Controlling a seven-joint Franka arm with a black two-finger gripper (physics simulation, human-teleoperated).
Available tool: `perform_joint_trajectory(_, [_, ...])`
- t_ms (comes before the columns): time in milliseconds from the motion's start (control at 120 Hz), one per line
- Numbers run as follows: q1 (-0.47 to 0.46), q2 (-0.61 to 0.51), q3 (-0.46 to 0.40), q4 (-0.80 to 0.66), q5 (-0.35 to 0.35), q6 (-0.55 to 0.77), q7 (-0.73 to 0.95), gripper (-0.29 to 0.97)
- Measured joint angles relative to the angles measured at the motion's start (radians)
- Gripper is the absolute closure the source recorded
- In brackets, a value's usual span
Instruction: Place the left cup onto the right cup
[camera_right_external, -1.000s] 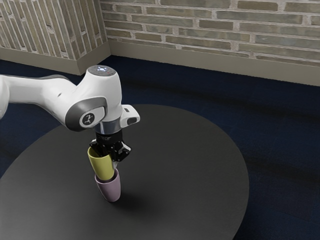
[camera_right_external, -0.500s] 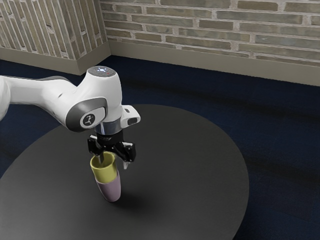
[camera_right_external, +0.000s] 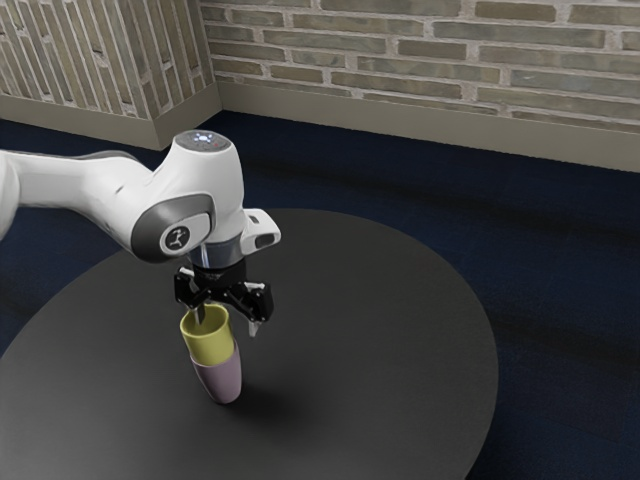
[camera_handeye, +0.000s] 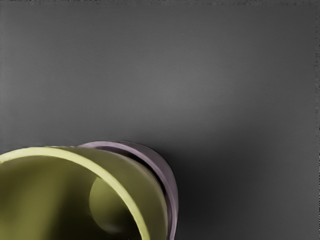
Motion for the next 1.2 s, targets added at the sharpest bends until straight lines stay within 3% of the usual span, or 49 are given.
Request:
perform_joint_trajectory(758, [-0.001, -0.051, -0.097, 0.161, 0.000, -0.179, -0.050, 0.00])
perform_joint_trajectory(1200, [0.001, -0.044, -0.044, 0.344, 0.005, -0.310, -0.044, 0.00])
